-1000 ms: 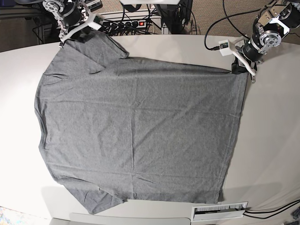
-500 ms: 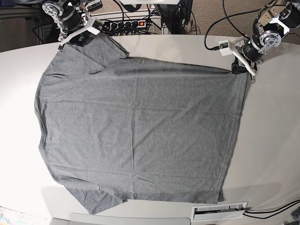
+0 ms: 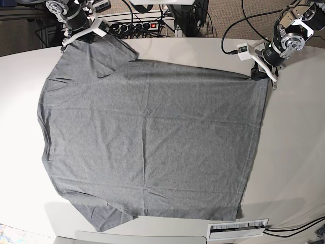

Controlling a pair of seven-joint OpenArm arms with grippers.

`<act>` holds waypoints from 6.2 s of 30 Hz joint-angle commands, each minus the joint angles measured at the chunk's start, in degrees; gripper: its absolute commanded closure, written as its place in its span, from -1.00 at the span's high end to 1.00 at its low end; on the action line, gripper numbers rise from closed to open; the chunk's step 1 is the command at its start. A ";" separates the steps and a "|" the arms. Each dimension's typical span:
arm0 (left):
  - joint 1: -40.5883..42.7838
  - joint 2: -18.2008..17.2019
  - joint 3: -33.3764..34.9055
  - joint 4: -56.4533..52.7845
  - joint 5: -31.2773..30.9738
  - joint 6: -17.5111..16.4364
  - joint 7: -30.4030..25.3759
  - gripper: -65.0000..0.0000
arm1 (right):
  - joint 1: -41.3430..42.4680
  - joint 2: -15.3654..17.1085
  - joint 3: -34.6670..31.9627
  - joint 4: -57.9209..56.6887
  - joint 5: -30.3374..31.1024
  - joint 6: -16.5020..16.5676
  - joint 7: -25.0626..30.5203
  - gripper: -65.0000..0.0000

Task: Fold the T-shirt properly
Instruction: 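Drag the shoulder corners apart with both grippers to smooth the shirt, then lift the shoulder edge with both grippers and fold it over the shirt, then release the folded edge and regrasp the fabric with both grippers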

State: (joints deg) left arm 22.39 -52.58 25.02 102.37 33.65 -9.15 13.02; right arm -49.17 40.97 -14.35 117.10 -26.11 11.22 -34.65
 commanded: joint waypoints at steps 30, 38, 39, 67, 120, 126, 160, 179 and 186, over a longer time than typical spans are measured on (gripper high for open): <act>23.61 -7.80 0.31 0.42 28.57 21.79 15.41 -1.00 | -11.15 0.81 0.15 17.90 -9.77 -0.17 -12.41 -1.00; 24.24 -8.20 0.31 5.01 36.87 27.82 19.58 -1.00 | -10.64 0.81 0.22 17.90 -15.85 -7.04 -9.60 -1.00; 24.24 -8.61 0.31 6.03 37.05 28.09 19.54 -1.00 | -10.49 0.81 0.22 17.90 -16.44 -7.93 -8.61 -1.00; -7.43 -3.28 0.31 4.44 7.15 29.22 9.38 -1.00 | 10.27 0.46 7.06 15.26 -9.20 -9.81 -2.56 -1.00; -20.65 4.15 0.31 -15.39 -6.95 29.05 0.44 -1.00 | 38.42 0.44 6.84 -15.13 2.36 -9.97 2.12 -1.00; -20.65 4.15 0.31 -15.39 -11.04 27.39 0.11 -0.58 | 38.56 -0.24 6.84 -15.21 6.01 -9.92 1.70 -0.98; -20.48 4.17 0.31 -14.14 -26.27 2.38 -1.51 -1.00 | 33.62 -10.08 7.28 -5.86 27.65 3.54 -6.40 -0.42; -20.48 4.20 0.31 -14.40 -26.21 2.38 -2.56 -1.00 | 29.16 -16.68 14.84 -1.64 29.11 3.34 -7.93 -0.41; -20.48 4.17 0.31 -14.40 -26.21 2.38 -2.56 -1.00 | 29.16 -16.68 14.86 -1.70 27.74 1.75 -8.83 -0.41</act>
State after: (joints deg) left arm 2.35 -47.35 25.69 87.50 7.81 -6.26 11.25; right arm -20.34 23.59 -0.01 114.58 1.87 13.39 -44.36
